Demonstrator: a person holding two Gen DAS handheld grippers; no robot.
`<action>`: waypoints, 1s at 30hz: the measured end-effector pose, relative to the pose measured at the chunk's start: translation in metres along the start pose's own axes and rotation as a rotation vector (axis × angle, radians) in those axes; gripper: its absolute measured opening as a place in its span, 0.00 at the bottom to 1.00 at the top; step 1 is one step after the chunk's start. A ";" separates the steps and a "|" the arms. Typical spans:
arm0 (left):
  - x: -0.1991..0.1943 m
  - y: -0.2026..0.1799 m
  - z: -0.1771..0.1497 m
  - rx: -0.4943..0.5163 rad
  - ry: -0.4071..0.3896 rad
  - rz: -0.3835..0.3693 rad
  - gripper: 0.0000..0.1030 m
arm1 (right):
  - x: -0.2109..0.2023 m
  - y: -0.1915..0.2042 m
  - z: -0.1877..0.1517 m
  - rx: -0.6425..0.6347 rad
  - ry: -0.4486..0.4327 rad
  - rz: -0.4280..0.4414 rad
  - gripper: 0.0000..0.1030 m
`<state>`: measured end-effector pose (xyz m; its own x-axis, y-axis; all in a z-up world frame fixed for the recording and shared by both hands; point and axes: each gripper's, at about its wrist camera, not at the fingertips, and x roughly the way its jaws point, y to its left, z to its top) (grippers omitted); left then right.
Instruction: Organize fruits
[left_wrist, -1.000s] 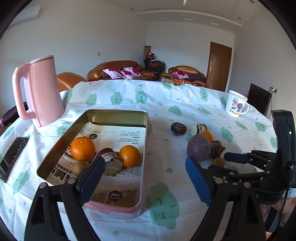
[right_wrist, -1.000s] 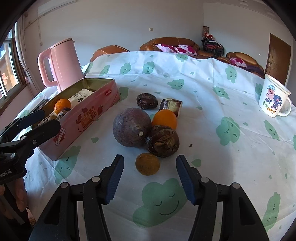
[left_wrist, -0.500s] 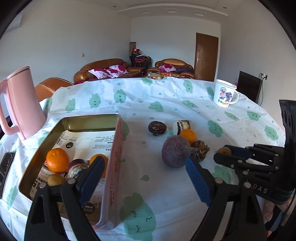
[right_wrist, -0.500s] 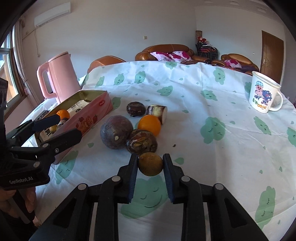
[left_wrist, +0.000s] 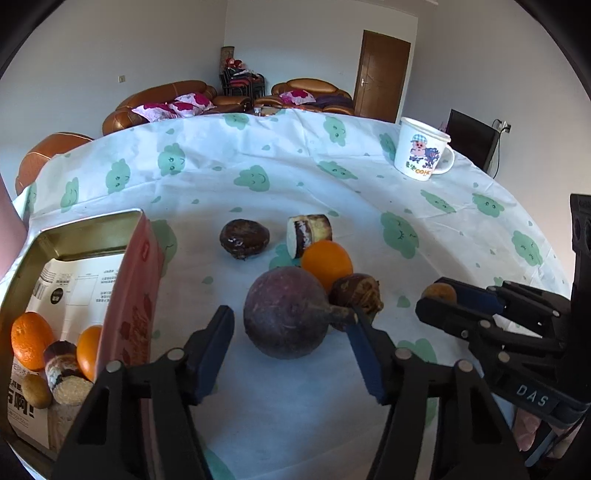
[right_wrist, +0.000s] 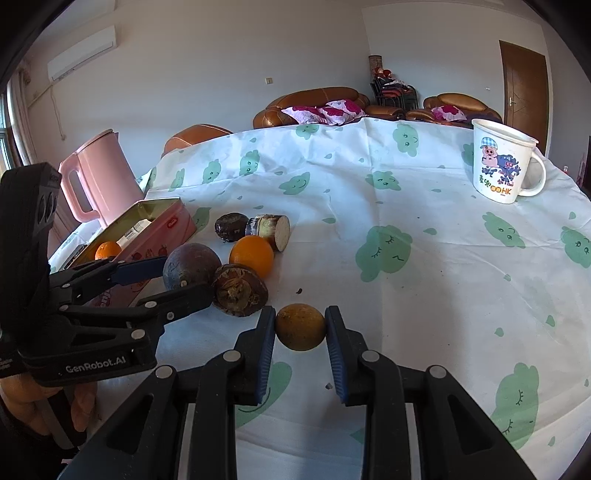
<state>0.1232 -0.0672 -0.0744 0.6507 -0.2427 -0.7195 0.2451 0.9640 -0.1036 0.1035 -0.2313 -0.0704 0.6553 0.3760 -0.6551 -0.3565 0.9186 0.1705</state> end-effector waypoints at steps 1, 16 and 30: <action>0.000 0.001 0.000 -0.009 0.004 -0.002 0.48 | 0.000 -0.001 0.000 0.005 -0.002 0.007 0.28; -0.026 0.013 -0.003 -0.072 -0.144 0.002 0.47 | -0.022 0.001 -0.004 -0.010 -0.129 0.074 0.28; -0.047 0.014 -0.007 -0.075 -0.263 0.052 0.47 | -0.041 0.007 -0.010 -0.049 -0.238 0.096 0.28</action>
<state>0.0907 -0.0411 -0.0469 0.8278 -0.2029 -0.5230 0.1587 0.9789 -0.1287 0.0677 -0.2420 -0.0493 0.7527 0.4850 -0.4453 -0.4532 0.8722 0.1839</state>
